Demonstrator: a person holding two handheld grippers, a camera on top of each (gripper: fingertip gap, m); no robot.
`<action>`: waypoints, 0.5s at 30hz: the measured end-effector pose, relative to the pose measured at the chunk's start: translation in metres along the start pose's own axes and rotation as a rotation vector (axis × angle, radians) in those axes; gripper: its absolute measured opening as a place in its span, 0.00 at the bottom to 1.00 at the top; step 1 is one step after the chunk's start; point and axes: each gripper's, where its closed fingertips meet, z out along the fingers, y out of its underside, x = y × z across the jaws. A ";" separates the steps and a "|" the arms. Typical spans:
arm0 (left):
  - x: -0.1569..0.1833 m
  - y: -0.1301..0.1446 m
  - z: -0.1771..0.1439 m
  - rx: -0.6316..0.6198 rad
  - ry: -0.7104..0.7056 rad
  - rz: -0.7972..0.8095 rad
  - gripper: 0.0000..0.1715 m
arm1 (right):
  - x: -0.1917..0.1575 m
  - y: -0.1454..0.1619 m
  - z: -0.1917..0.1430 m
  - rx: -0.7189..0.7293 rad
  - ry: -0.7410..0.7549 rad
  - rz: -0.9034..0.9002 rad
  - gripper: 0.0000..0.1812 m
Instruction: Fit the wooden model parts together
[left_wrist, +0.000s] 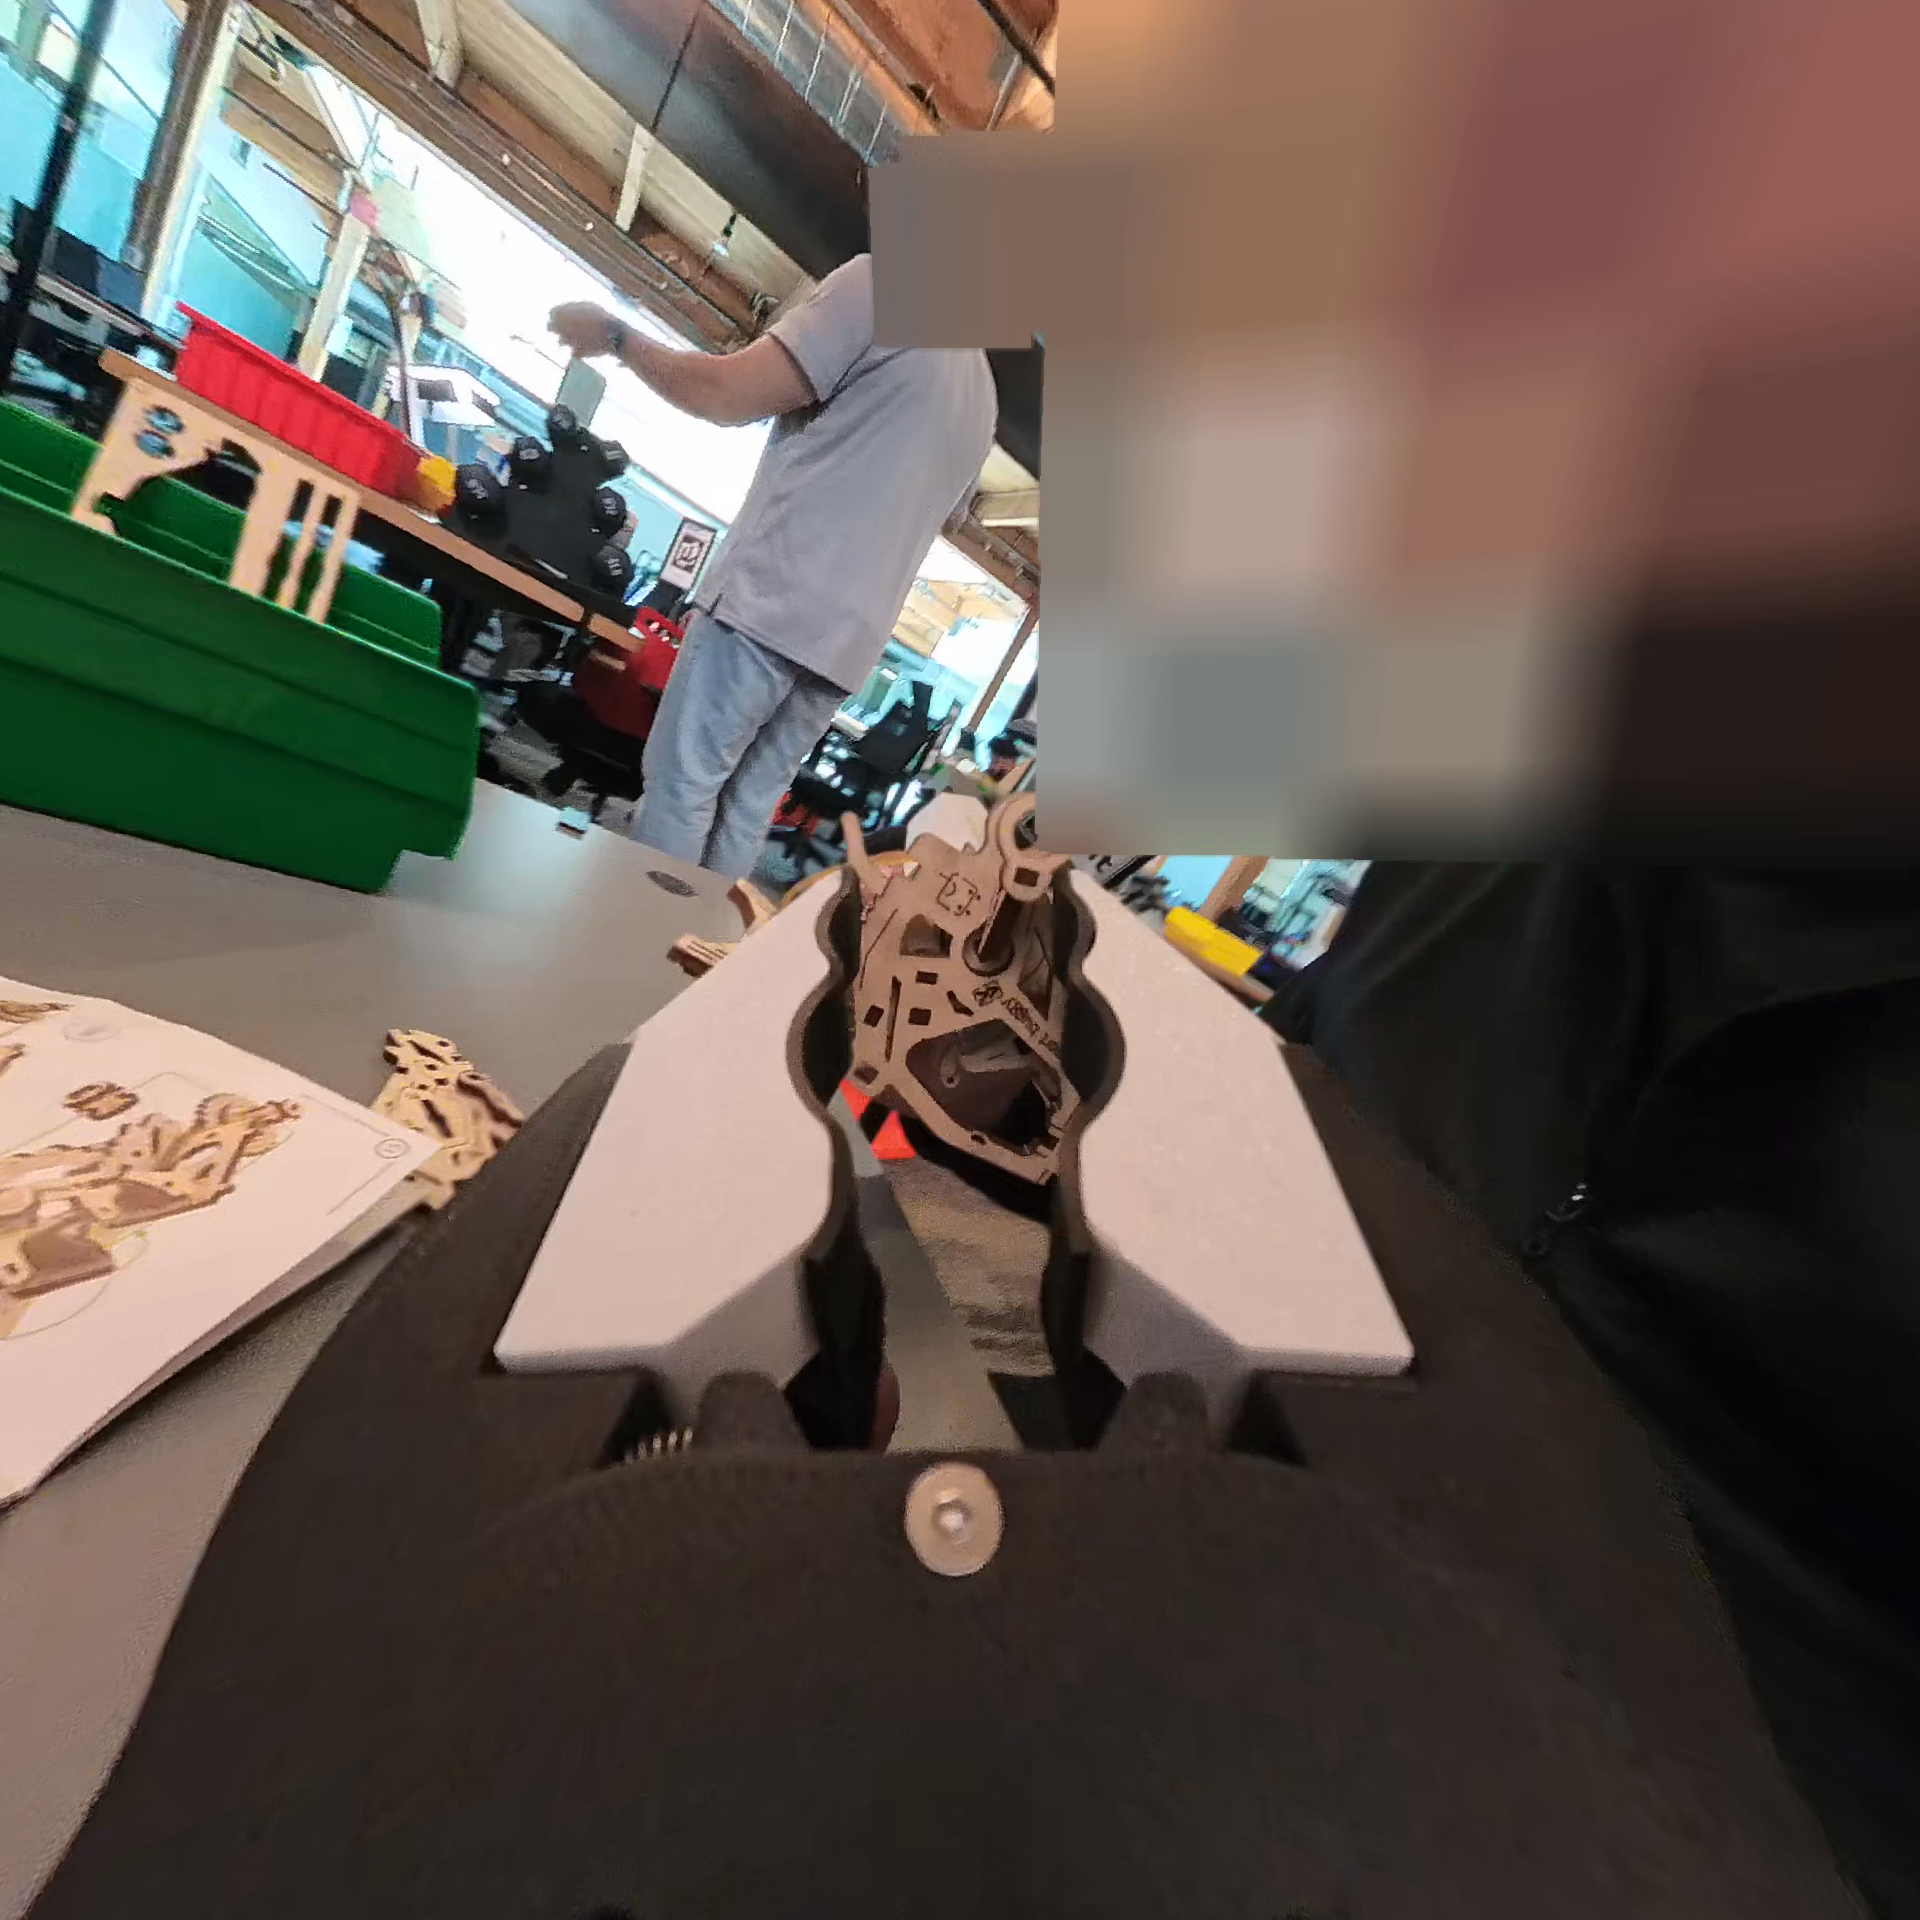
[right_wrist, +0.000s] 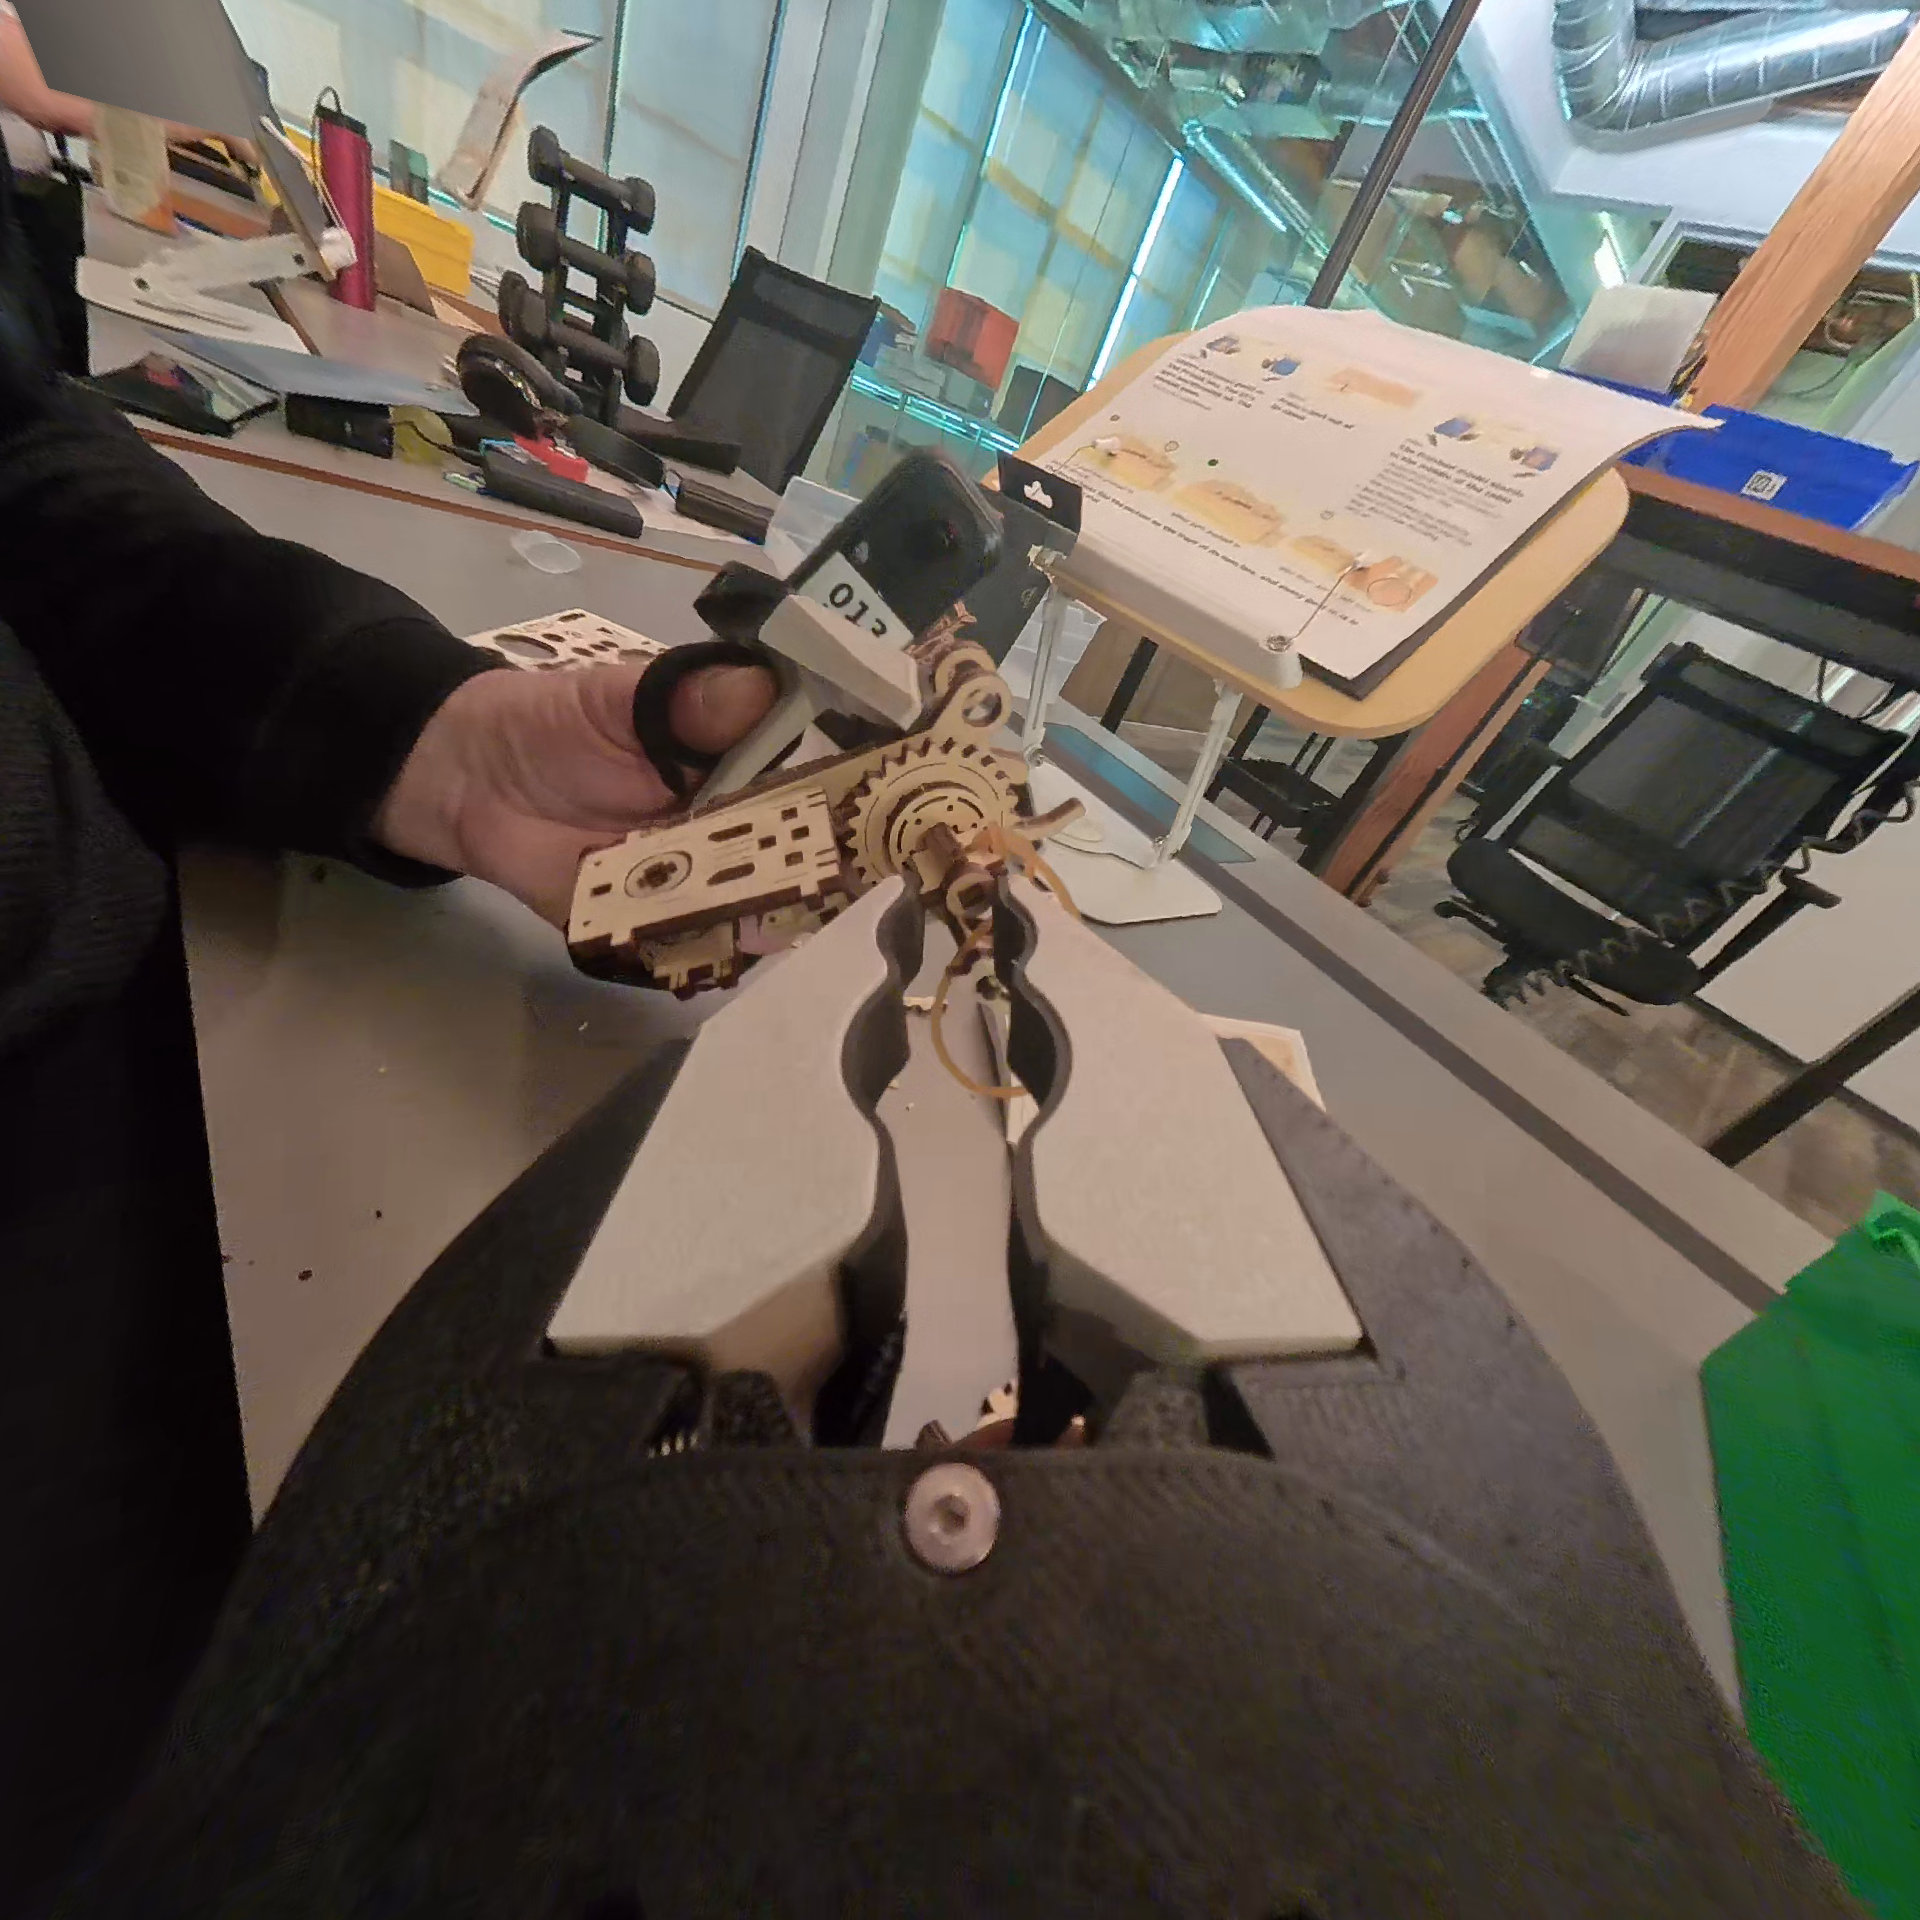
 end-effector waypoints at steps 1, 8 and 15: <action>0.001 -0.001 0.000 0.015 0.020 -0.025 0.20 | 0.000 -0.002 0.000 -0.006 0.005 -0.022 0.05; 0.001 -0.006 0.002 0.082 0.102 -0.153 0.20 | 0.002 -0.009 0.000 -0.040 0.020 -0.112 0.05; -0.002 -0.005 0.004 0.057 0.100 -0.137 0.19 | 0.004 -0.006 0.000 -0.065 -0.005 -0.106 0.05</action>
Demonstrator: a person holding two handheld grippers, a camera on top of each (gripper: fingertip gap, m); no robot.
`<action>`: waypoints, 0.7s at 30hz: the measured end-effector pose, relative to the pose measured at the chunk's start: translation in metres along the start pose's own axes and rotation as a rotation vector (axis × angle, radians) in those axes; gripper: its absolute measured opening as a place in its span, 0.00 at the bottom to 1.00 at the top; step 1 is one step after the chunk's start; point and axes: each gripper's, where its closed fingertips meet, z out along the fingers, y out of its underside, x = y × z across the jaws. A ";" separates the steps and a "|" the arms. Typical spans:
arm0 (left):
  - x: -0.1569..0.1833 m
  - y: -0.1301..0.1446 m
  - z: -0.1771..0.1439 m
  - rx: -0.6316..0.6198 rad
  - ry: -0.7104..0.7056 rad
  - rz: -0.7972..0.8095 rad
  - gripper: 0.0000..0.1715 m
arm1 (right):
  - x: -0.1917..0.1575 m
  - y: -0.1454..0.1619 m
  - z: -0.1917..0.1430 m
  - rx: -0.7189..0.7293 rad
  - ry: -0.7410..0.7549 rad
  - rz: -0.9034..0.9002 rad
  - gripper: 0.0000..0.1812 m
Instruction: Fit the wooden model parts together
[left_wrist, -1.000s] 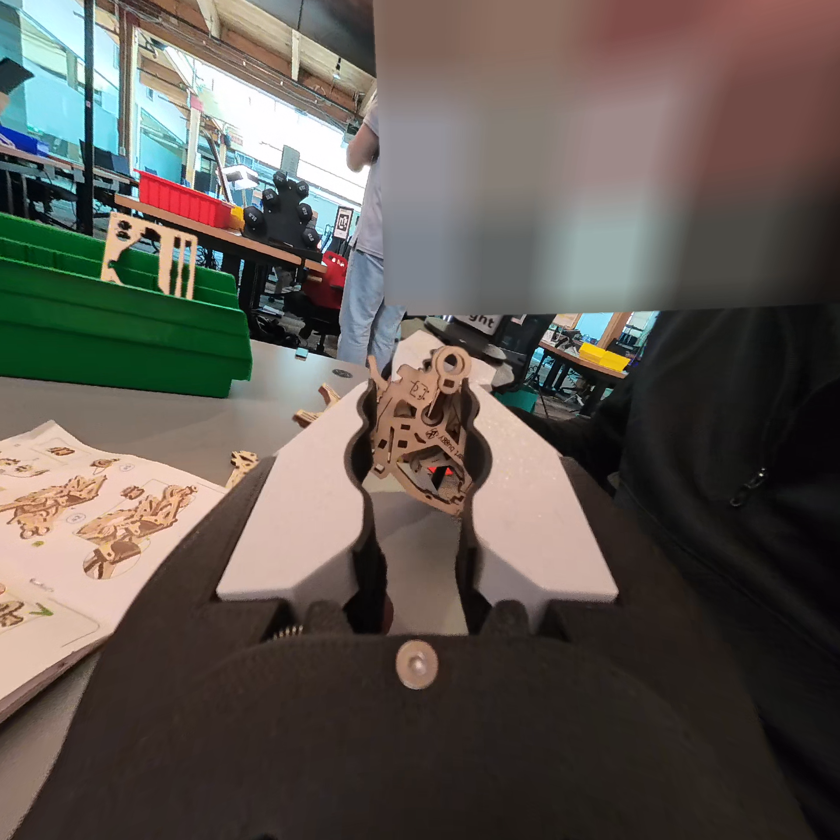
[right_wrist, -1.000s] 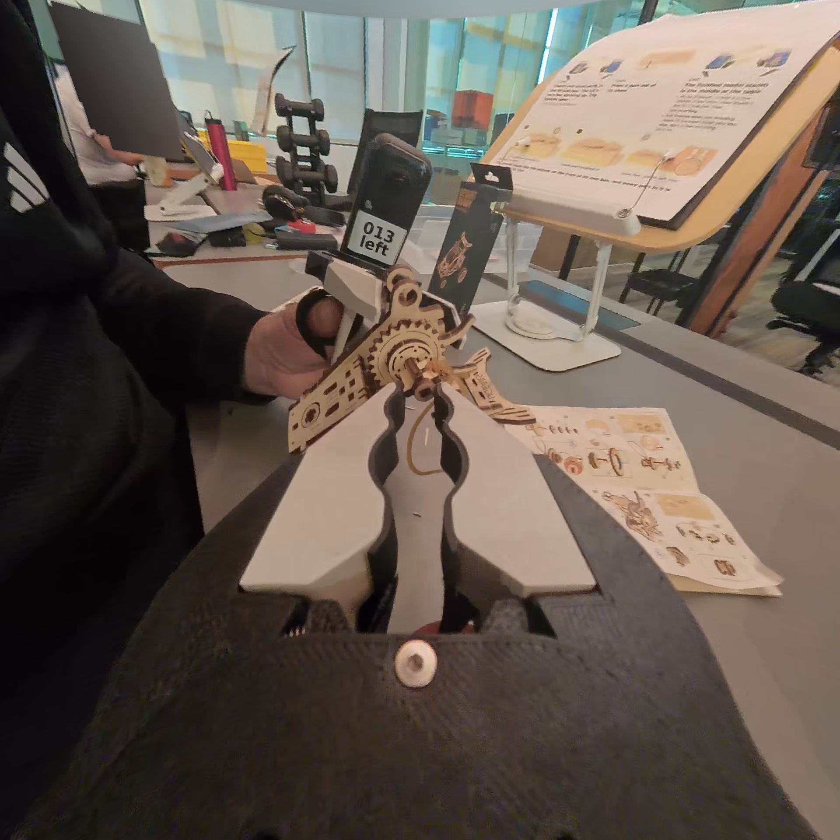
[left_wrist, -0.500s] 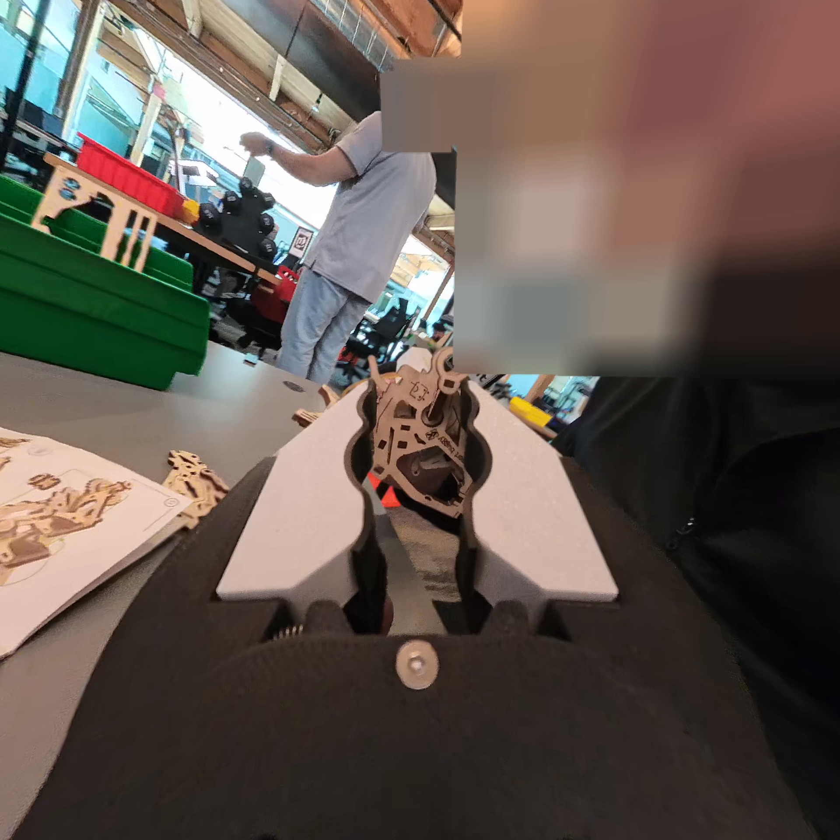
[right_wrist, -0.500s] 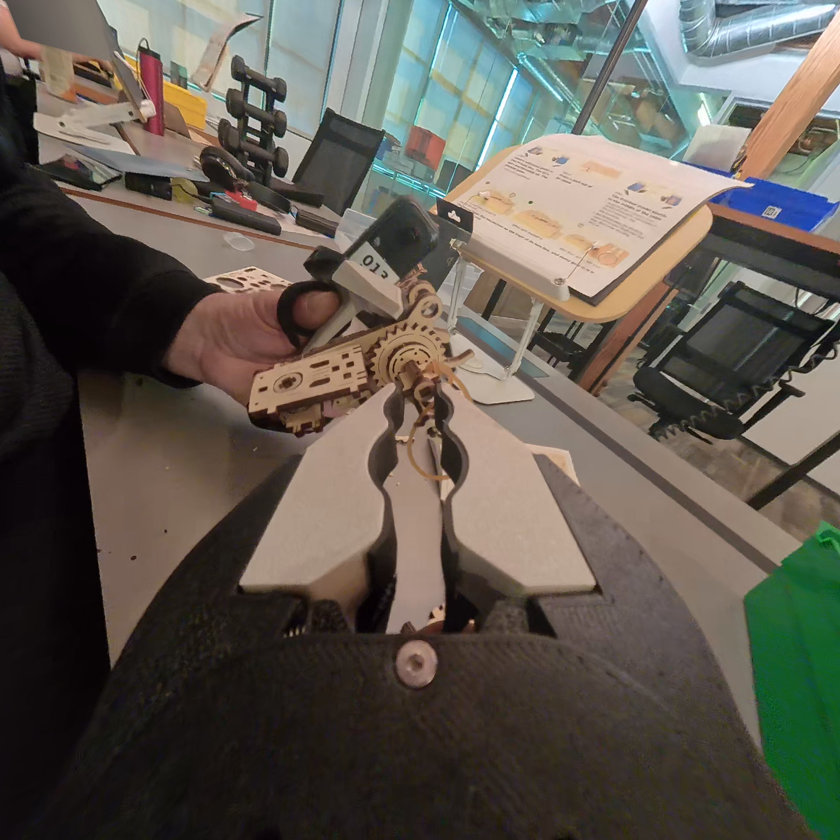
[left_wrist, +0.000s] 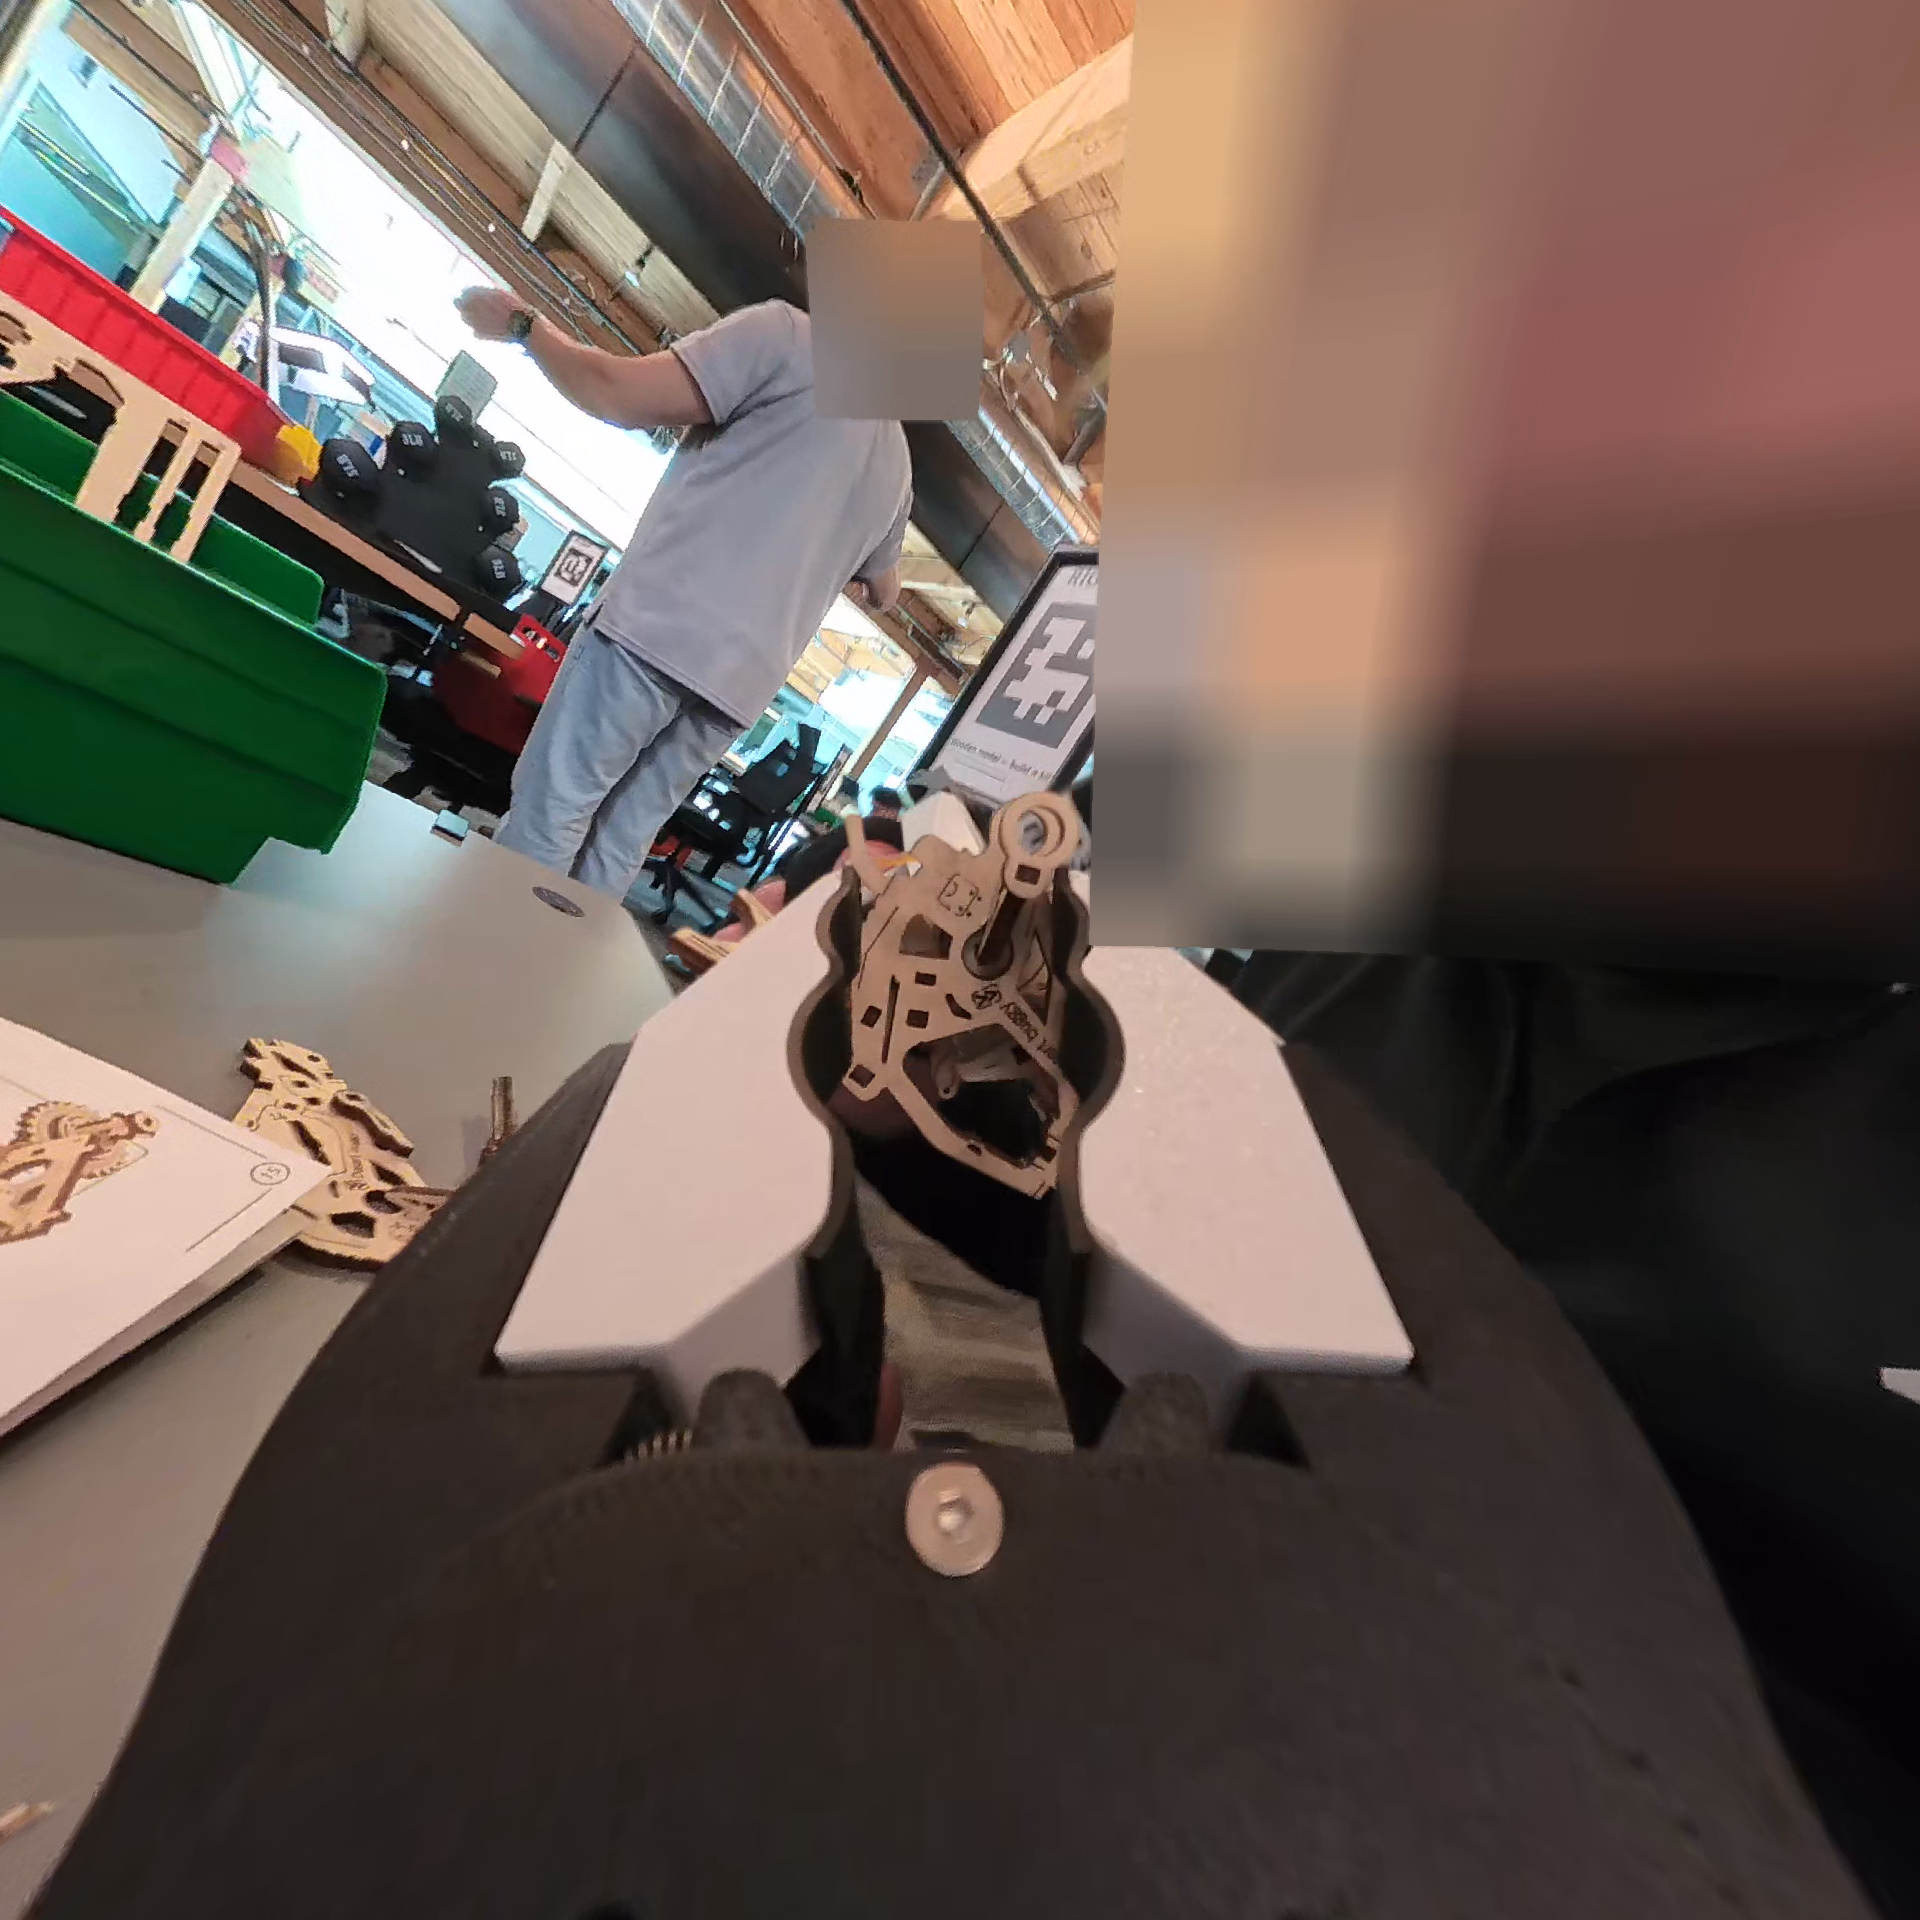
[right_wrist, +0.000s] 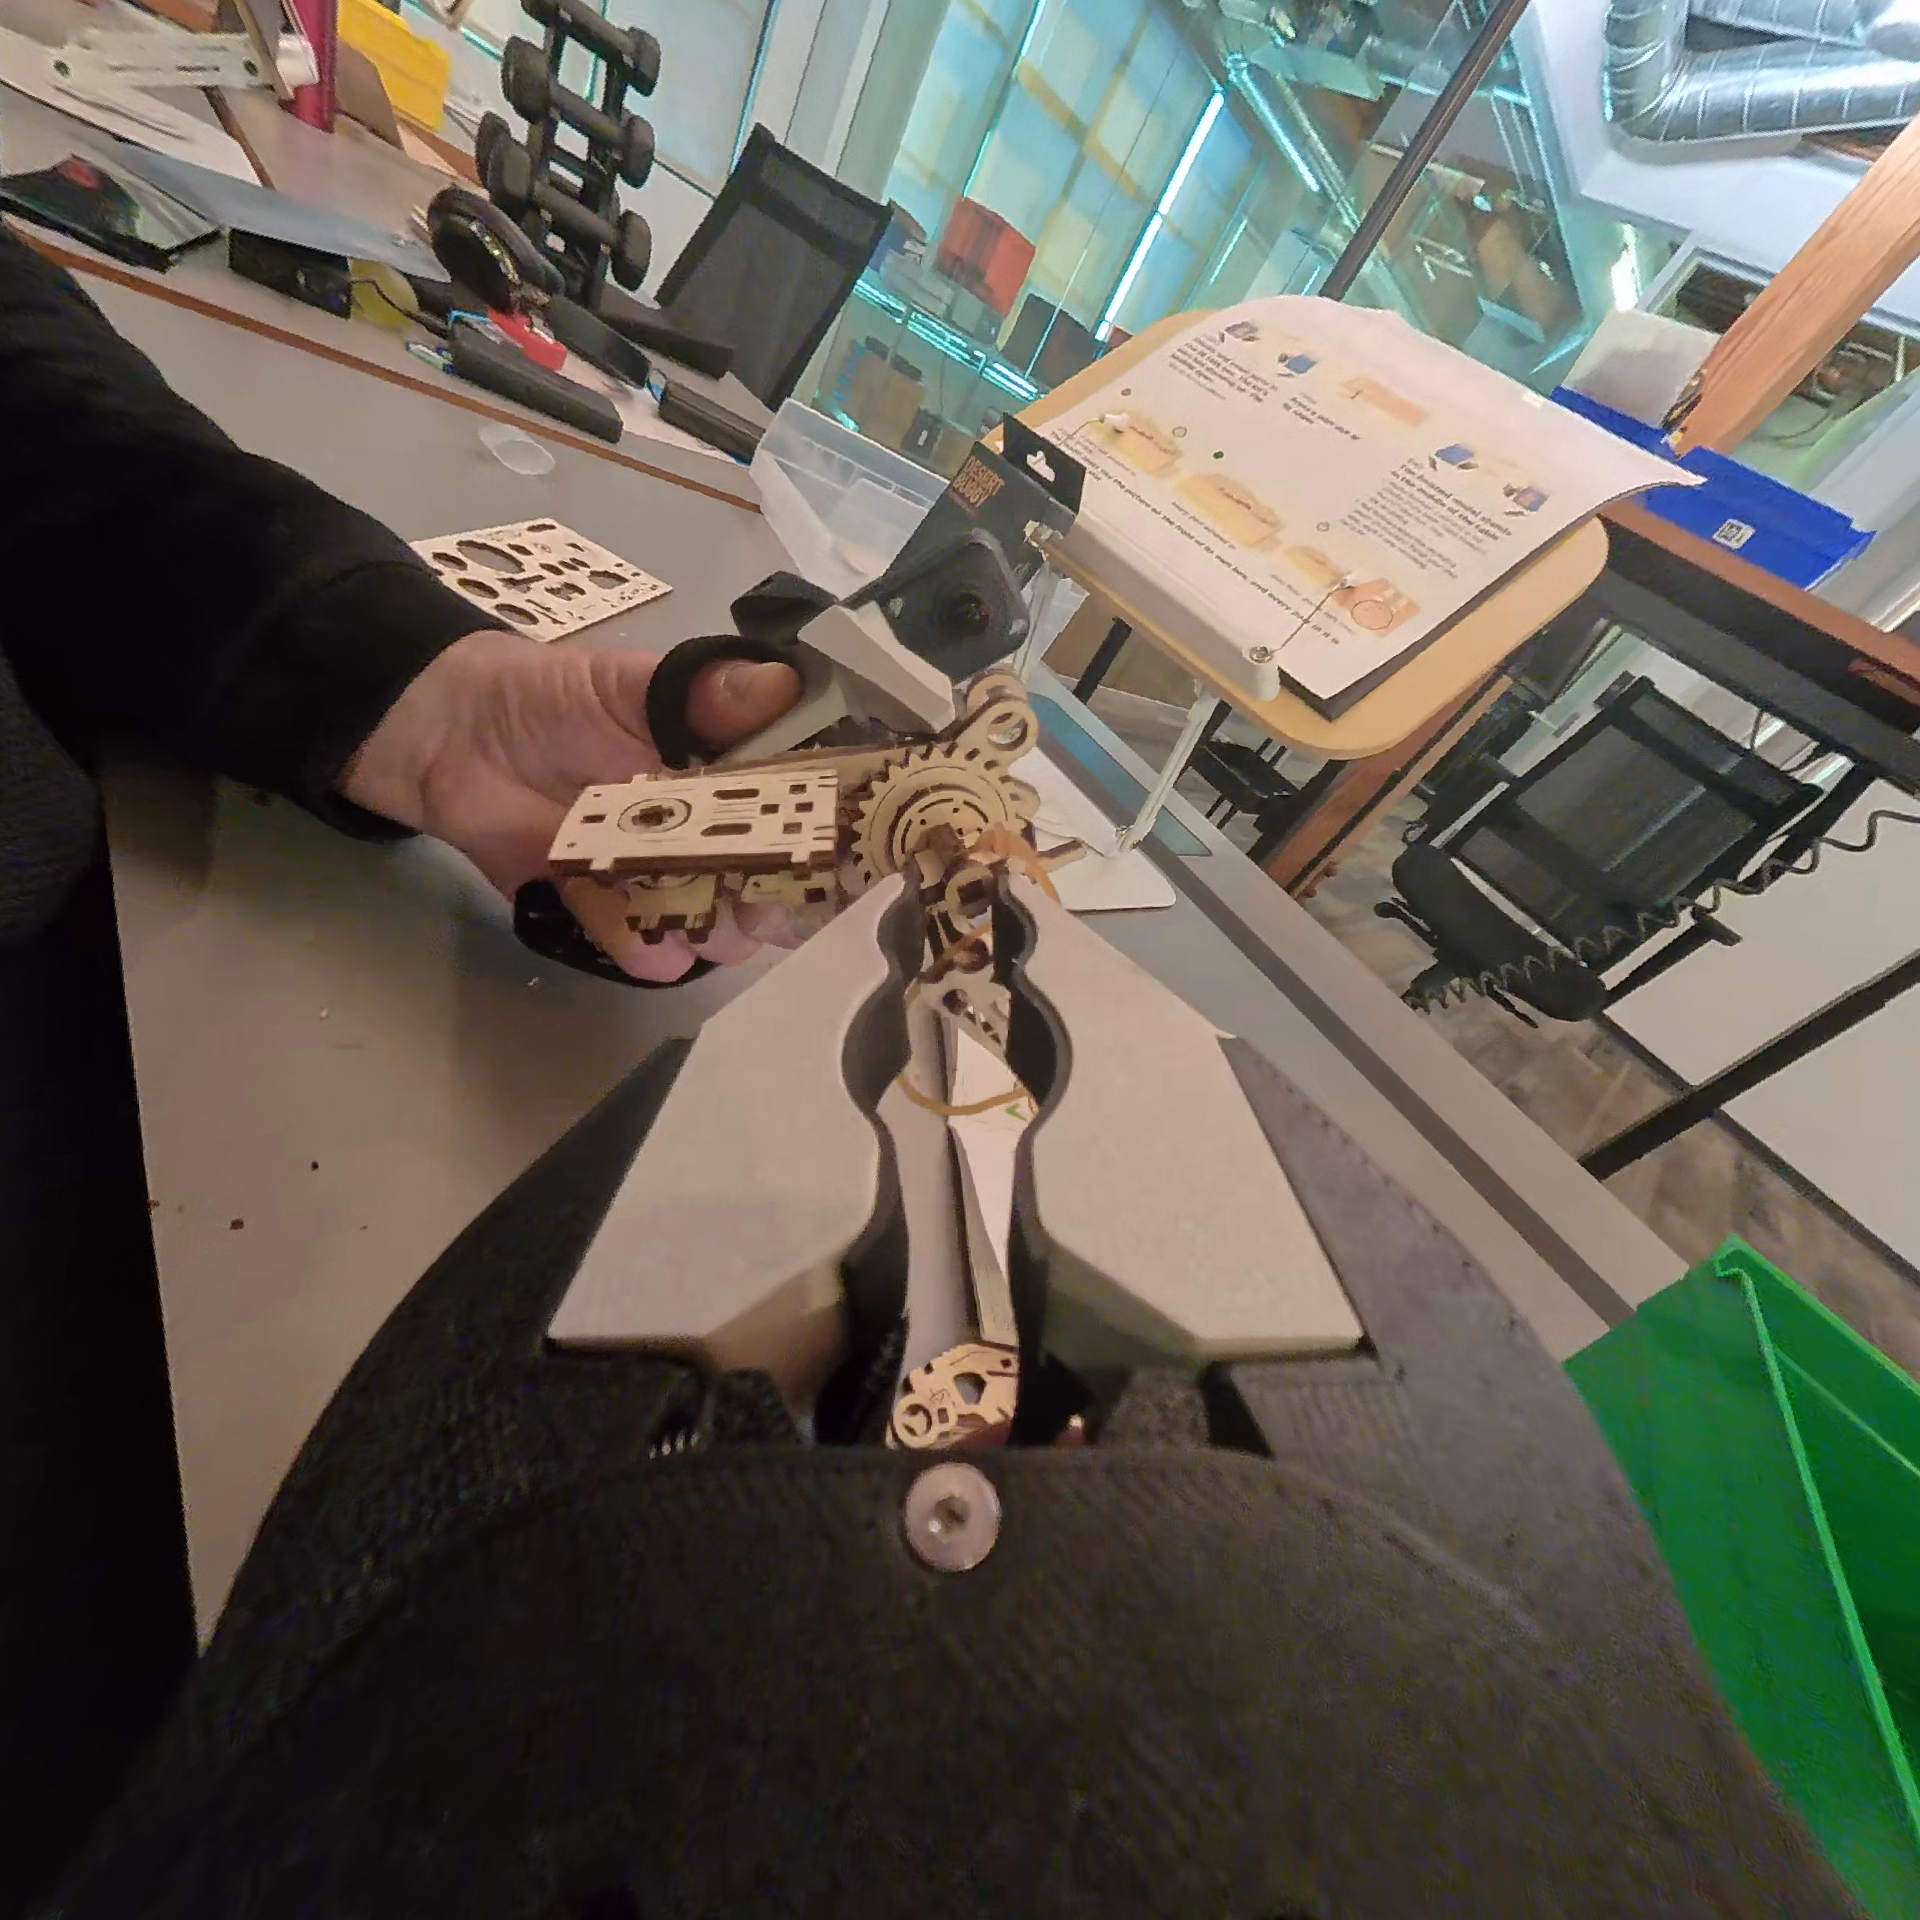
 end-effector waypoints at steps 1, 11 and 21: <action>0.000 0.001 0.000 -0.010 -0.009 0.021 0.19 | 0.000 0.001 0.000 -0.006 -0.010 0.012 0.05; 0.010 0.008 0.007 -0.164 -0.097 0.389 0.20 | -0.009 0.005 -0.001 0.063 -0.096 0.211 0.05; 0.022 0.004 0.013 -0.171 -0.090 0.529 0.20 | -0.012 -0.006 -0.001 0.166 -0.181 0.356 0.05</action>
